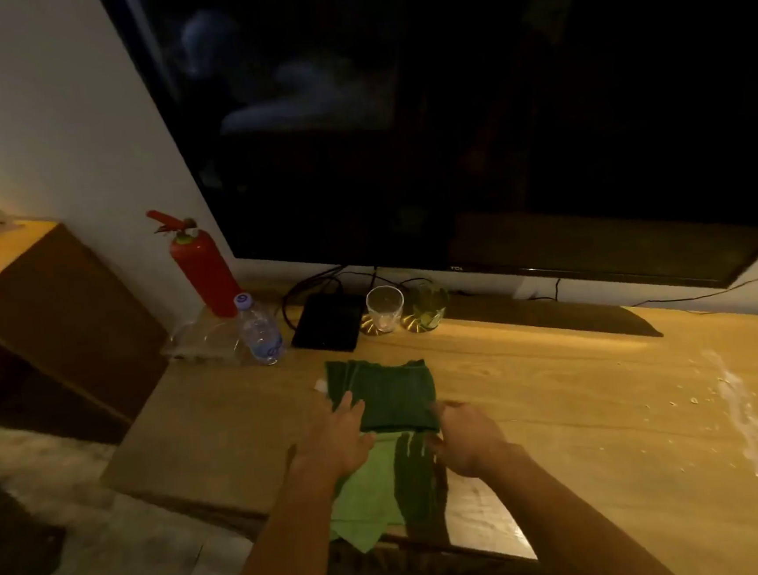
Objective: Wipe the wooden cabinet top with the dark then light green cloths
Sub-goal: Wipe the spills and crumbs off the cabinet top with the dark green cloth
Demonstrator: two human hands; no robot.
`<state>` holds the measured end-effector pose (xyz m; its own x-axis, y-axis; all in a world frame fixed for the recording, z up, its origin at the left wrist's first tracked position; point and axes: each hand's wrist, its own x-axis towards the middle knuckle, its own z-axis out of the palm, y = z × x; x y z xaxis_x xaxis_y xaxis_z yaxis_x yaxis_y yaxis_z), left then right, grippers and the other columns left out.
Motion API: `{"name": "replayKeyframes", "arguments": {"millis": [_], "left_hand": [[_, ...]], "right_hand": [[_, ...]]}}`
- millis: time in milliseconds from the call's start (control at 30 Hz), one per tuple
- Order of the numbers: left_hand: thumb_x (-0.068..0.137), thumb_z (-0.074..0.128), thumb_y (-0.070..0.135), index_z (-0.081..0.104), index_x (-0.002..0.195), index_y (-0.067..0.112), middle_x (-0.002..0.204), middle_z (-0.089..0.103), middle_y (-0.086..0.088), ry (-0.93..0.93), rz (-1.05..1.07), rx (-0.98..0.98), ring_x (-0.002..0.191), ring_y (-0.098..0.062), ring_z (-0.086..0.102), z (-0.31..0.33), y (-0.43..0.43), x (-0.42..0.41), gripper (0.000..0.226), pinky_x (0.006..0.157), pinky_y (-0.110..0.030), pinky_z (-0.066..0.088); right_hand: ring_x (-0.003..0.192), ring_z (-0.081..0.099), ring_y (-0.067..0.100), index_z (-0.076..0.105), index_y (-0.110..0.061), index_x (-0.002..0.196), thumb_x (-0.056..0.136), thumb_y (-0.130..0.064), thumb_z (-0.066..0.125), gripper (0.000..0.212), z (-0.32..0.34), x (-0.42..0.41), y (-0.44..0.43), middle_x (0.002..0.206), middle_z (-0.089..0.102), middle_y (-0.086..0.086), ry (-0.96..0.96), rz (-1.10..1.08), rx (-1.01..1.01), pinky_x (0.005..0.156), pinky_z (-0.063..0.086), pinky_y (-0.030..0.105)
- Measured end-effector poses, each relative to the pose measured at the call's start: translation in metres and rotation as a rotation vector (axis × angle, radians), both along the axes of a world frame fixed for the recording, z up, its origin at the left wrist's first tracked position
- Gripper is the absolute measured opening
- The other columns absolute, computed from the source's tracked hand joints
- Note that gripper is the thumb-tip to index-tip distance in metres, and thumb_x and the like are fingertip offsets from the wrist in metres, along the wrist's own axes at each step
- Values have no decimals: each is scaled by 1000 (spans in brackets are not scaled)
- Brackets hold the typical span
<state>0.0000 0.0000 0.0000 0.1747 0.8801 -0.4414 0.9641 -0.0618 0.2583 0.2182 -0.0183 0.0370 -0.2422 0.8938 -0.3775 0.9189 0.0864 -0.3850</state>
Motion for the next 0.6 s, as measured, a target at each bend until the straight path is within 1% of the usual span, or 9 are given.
{"name": "replayKeyframes", "arguments": {"millis": [67, 133, 233, 300, 367, 400, 467, 533, 600], "left_hand": [[99, 45, 42, 24, 152, 18, 164, 5, -5, -46, 38, -16, 147, -35, 16, -16, 14, -1, 62, 118, -49, 21], [100, 45, 35, 32, 150, 16, 164, 10, -5, -46, 49, -14, 143, -33, 26, -33, 25, -2, 55, 116, -45, 27], [99, 47, 22, 44, 144, 17, 160, 26, -4, -86, 57, 38, 134, -28, 40, -56, 38, -5, 45, 110, -39, 37], [94, 50, 11, 48, 141, 18, 155, 36, -4, -111, 58, 43, 130, -26, 45, -68, 45, -9, 47, 108, -37, 39], [89, 52, 3, 51, 139, 21, 147, 47, -5, -108, 68, 33, 126, -25, 50, -80, 51, -14, 53, 106, -36, 42], [87, 53, 1, 52, 138, 22, 142, 52, -5, -106, 83, 20, 122, -24, 53, -86, 54, -17, 55, 104, -36, 45], [88, 53, 6, 55, 134, 26, 137, 57, -3, -106, 95, -9, 118, -23, 56, -99, 59, -23, 51, 101, -36, 47], [89, 55, 12, 57, 132, 28, 140, 55, 3, -108, 83, -17, 122, -21, 54, -110, 63, -28, 46, 104, -36, 45], [90, 58, 17, 58, 132, 28, 146, 50, 8, -127, 40, 2, 130, -19, 49, -117, 65, -34, 44, 108, -36, 41]], "right_hand": [[109, 57, 31, 51, -17, 123, 94, -32, 51, 33, -17, -5, 13, 120, 60, 11, -13, 4, 8, 88, 50, 39], [106, 58, 32, 53, -15, 121, 94, -26, 51, 29, -33, -8, 22, 118, 60, 12, -45, 8, -3, 85, 50, 38], [103, 59, 28, 58, -17, 120, 92, -15, 54, 28, -56, -10, 38, 115, 62, 9, -59, 10, -4, 81, 51, 36], [101, 60, 26, 60, -20, 118, 90, -11, 58, 29, -72, -10, 48, 113, 63, 6, -71, 14, 2, 78, 50, 33], [98, 60, 24, 61, -20, 115, 89, -10, 59, 27, -86, -11, 58, 111, 63, 5, -83, 28, 3, 74, 45, 29], [98, 60, 24, 62, -20, 114, 90, -9, 59, 27, -94, -11, 63, 110, 63, 5, -89, 43, 3, 72, 42, 28], [97, 59, 23, 61, -21, 116, 92, -10, 56, 27, -110, -12, 70, 110, 63, 5, -102, 79, -3, 70, 37, 27], [100, 58, 23, 60, -23, 120, 94, -10, 53, 30, -123, -12, 75, 112, 62, 4, -117, 123, -1, 72, 40, 28], [104, 56, 22, 60, -21, 123, 95, -12, 53, 31, -131, -11, 81, 117, 60, 4, -123, 171, 20, 77, 43, 28]]}}
